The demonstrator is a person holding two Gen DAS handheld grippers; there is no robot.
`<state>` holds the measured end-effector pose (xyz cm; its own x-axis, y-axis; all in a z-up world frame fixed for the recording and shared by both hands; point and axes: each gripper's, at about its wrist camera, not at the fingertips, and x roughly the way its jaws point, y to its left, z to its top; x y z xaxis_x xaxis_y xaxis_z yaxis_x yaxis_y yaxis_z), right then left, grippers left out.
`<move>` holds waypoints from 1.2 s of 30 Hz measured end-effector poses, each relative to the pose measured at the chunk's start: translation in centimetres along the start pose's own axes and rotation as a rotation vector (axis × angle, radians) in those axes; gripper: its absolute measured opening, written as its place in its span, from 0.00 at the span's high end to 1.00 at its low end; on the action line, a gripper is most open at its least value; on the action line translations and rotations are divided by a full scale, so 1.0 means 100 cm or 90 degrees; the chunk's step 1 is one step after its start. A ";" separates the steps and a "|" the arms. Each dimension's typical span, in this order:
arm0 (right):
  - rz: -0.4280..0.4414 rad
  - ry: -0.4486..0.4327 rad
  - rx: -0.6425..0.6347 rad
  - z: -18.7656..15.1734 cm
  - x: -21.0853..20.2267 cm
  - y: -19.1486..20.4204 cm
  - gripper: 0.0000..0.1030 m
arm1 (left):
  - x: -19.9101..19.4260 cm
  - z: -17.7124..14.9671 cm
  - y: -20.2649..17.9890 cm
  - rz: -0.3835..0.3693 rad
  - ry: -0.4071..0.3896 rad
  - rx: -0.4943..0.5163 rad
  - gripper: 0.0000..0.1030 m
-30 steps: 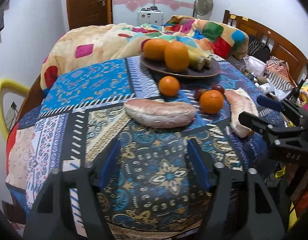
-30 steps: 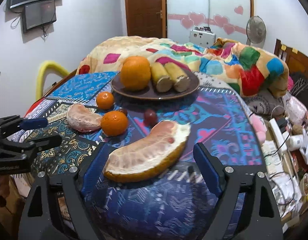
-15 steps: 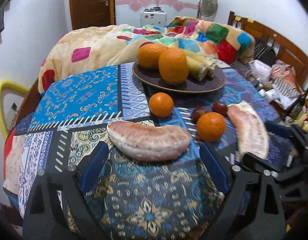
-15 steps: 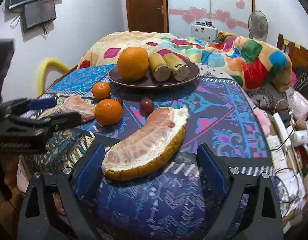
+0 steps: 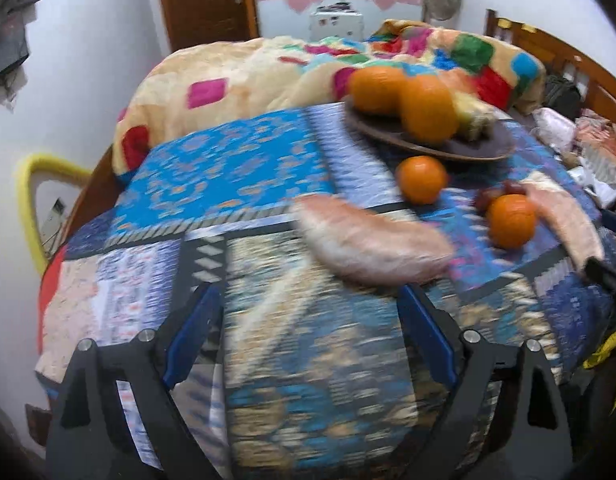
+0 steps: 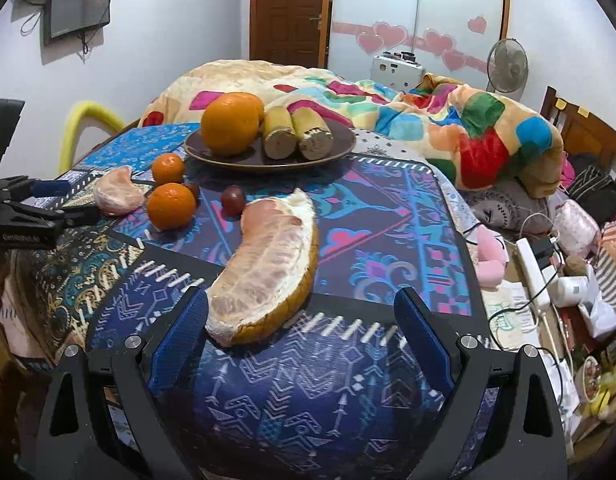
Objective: Organize fruits
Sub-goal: 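Move the right tool down over a peeled pomelo segment, then grasp the pomelo segment with the right tool while the left tool grasps another segment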
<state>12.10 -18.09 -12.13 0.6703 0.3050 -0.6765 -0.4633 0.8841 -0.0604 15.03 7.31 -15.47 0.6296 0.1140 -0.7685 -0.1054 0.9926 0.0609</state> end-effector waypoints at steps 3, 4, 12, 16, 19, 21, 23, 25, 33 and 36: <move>0.000 0.002 0.009 0.001 0.000 -0.003 0.10 | -0.001 0.001 0.022 -0.014 0.019 -0.040 0.19; -0.001 0.000 0.011 0.002 -0.001 -0.002 0.11 | -0.002 0.001 0.024 -0.025 0.019 -0.047 0.19; 0.029 -0.007 0.008 0.012 0.008 0.012 0.10 | -0.010 0.018 -0.017 -0.077 -0.018 -0.016 0.05; 0.036 -0.001 0.007 0.012 0.017 0.015 0.10 | 0.008 0.030 -0.038 -0.021 -0.012 -0.007 0.02; 0.035 0.006 0.000 0.010 0.022 0.015 0.11 | 0.023 0.032 -0.037 -0.023 0.011 -0.024 0.02; 0.039 0.005 0.004 0.009 0.022 0.012 0.12 | 0.024 0.030 -0.031 -0.039 0.011 -0.030 0.02; 0.030 0.002 0.001 0.009 0.020 0.006 0.17 | 0.021 0.027 -0.026 -0.038 0.010 -0.025 0.02; 0.029 0.005 0.003 0.009 0.020 -0.002 0.22 | 0.017 0.022 -0.017 -0.032 0.008 -0.016 0.02; 0.035 0.020 0.004 0.011 0.019 -0.016 0.32 | 0.005 0.009 0.021 -0.019 0.036 -0.011 0.03; 0.037 0.024 -0.010 0.016 0.024 -0.013 0.33 | 0.003 0.011 0.018 -0.030 0.045 0.004 0.08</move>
<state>15.21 -18.00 -12.49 0.6198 0.3418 -0.7064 -0.5105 0.8593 -0.0321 15.89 9.19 -14.88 0.5776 0.0642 -0.8138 -0.0714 0.9971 0.0279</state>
